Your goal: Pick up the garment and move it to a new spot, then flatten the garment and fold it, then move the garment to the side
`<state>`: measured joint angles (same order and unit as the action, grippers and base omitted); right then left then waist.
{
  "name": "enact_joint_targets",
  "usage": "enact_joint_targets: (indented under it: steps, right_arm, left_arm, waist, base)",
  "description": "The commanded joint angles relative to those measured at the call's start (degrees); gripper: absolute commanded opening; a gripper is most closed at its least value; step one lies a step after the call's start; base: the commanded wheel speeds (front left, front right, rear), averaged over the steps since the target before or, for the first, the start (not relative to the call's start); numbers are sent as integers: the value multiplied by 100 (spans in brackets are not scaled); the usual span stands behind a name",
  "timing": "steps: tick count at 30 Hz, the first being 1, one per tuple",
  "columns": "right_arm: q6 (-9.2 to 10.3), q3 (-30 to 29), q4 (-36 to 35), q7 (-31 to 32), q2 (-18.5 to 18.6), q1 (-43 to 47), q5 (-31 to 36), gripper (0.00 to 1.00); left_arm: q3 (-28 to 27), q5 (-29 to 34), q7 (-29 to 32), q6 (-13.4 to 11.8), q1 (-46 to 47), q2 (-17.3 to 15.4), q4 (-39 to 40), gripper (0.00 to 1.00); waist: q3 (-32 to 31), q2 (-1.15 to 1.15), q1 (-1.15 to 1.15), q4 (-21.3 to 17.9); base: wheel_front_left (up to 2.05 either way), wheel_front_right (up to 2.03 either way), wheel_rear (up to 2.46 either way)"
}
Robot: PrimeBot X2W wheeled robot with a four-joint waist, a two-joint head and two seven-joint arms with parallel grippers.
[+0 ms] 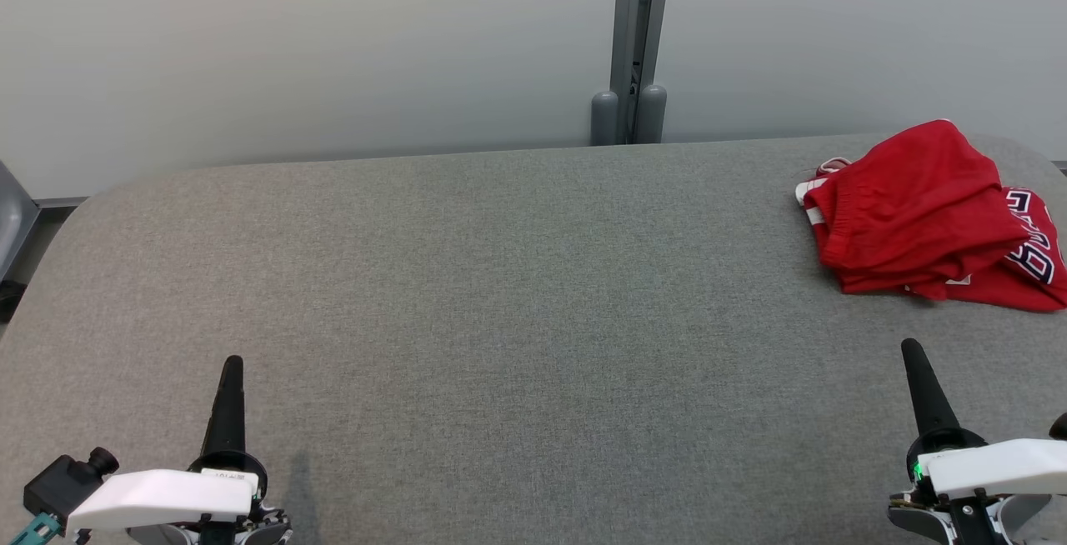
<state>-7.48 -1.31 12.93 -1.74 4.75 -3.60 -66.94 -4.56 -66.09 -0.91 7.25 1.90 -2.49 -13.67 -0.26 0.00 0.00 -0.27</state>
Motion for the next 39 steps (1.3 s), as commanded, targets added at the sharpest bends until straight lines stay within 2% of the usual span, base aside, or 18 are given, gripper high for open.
enact_joint_targets:
  steps: [1, 39]
  right_arm:
    - [-2, -50, -30, 56, 17, -134, -181, 0]
    - [-2, -338, 66, 568, -86, -230, -1871, 0]
  left_arm:
    - [-36, -181, 49, 23, 187, -39, 43, 0]
    - [-160, -1880, 549, 36, 388, -50, -13, 0]
  waist:
    - [1, 0, 0, 1]
    - [28, 0, 0, 17]
  base:
    - [0, 0, 0]
    - [0, 0, 0]
